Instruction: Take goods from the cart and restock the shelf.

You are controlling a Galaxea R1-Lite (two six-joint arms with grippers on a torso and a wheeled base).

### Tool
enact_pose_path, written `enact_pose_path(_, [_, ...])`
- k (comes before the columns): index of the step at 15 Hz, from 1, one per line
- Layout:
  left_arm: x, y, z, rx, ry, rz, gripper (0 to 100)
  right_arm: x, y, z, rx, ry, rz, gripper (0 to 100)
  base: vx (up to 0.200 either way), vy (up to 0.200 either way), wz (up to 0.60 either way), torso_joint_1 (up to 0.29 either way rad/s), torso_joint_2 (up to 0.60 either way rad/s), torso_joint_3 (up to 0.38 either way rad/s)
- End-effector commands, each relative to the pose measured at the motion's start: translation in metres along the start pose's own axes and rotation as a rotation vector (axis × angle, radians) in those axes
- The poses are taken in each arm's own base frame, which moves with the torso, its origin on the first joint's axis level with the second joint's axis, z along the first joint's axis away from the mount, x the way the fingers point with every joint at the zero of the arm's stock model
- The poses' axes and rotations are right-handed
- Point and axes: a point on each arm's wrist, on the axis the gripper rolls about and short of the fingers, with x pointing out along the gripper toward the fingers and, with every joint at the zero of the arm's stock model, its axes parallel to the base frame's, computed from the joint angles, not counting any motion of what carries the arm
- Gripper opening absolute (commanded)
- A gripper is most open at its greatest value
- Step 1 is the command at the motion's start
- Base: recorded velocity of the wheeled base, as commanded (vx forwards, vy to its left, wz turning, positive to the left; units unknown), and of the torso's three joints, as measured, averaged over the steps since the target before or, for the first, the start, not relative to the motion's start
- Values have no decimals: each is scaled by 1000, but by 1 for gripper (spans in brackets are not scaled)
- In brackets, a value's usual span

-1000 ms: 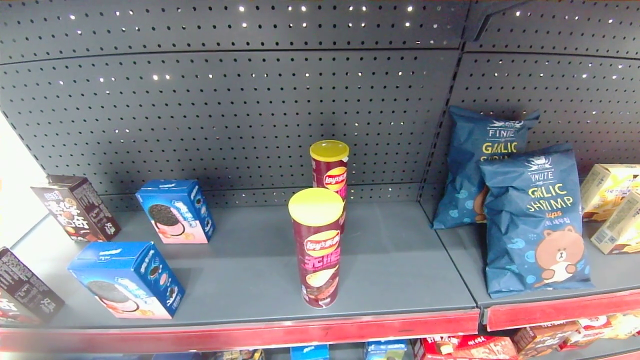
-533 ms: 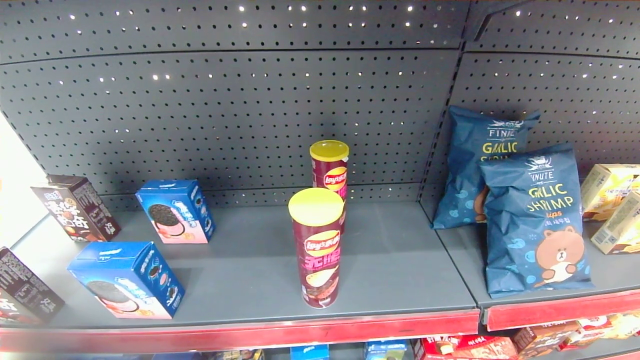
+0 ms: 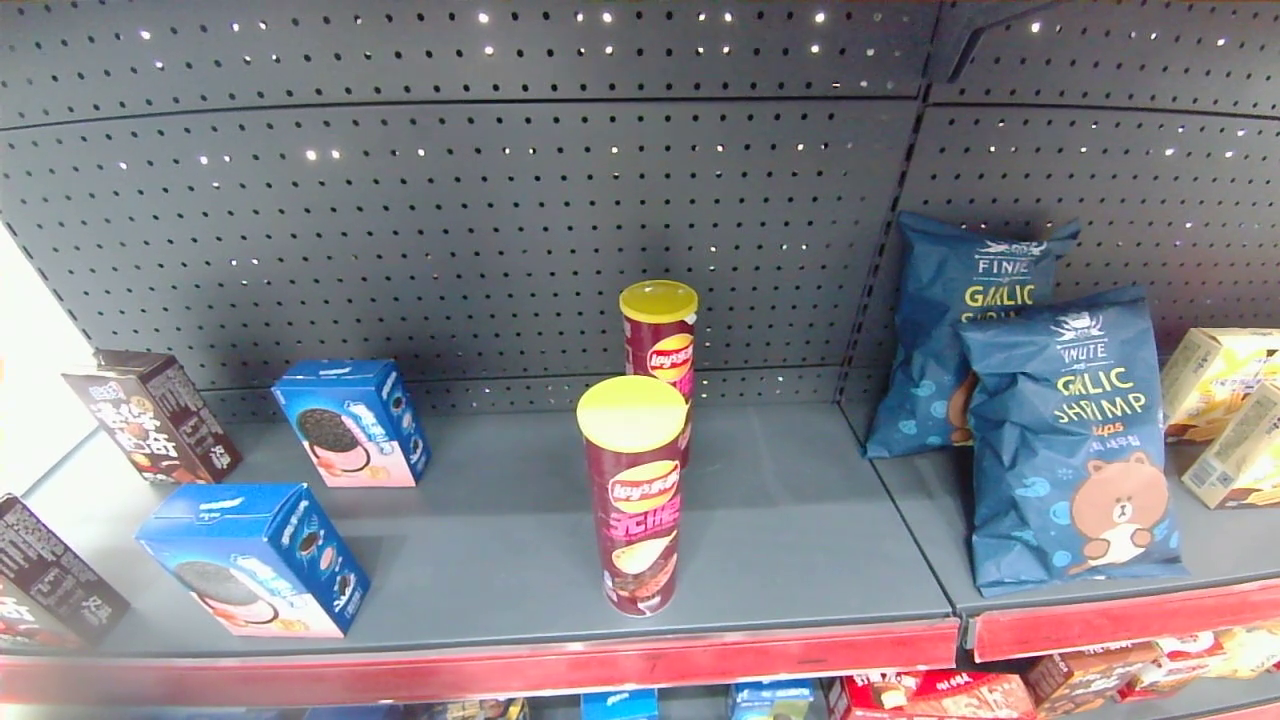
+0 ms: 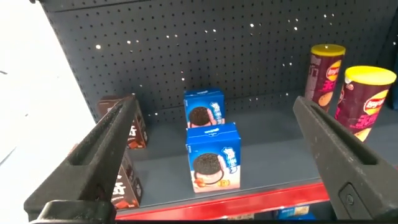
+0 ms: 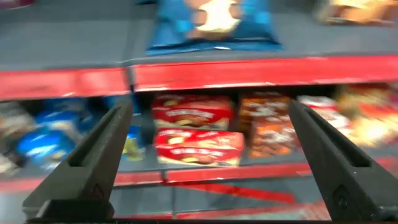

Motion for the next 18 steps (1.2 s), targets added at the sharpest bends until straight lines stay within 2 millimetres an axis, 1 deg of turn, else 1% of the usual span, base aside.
enact_pose_path(1, [-7,-1,-20,5,14,3,100,-1,2,-1,16,-20,-104,100,0,0,0,0,0,0])
enact_pose_path(2, [-9,-1,-27,5,19,-5,100,-2,1,0,16,-23,-83,100,0,0,0,0,0,0])
enact_pose_path(3, [-10,-1,-30,4,22,-12,100,-2,1,0,16,-23,-87,100,0,0,0,0,0,0])
enact_pose_path(4, [-8,-1,-28,5,25,-17,100,-2,1,-1,16,-20,-87,100,0,0,0,0,0,0])
enact_pose_path(5, [1,-2,-21,8,42,-28,100,-2,1,0,16,-22,-87,100,0,0,0,0,0,0])
enact_pose_path(8, [32,-3,17,2,66,-91,100,-2,1,-1,15,-19,-86,100,0,0,0,0,0,0])
enact_pose_path(9, [32,-3,17,2,67,-92,100,-2,1,-1,15,-19,-86,100,0,0,0,0,0,0])
enact_pose_path(10, [43,-5,27,0,76,-109,100,-2,1,-1,15,-19,-86,100,0,0,0,0,0,0])
enact_pose_path(12, [56,-9,30,9,109,-121,100,-2,1,-1,15,-19,-86,100,0,0,0,0,0,0])
enact_pose_path(13, [57,-10,27,11,126,-126,100,-2,1,-1,15,-19,-87,100,0,0,0,0,0,0])
enact_pose_path(14, [65,-15,15,18,188,-148,100,-2,1,-1,15,-19,-86,100,0,0,0,0,0,0])
enact_pose_path(16, [69,-23,-20,110,308,-204,100,-2,1,-1,15,-19,-86,100,0,0,0,0,0,0])
enact_pose_path(17, [70,-26,-30,123,340,-255,100,-2,1,-1,15,-19,-86,100,0,0,0,0,0,0])
enact_pose_path(18, [71,-28,-35,120,365,-305,100,-2,1,-1,15,-19,-86,100,0,0,0,0,0,0])
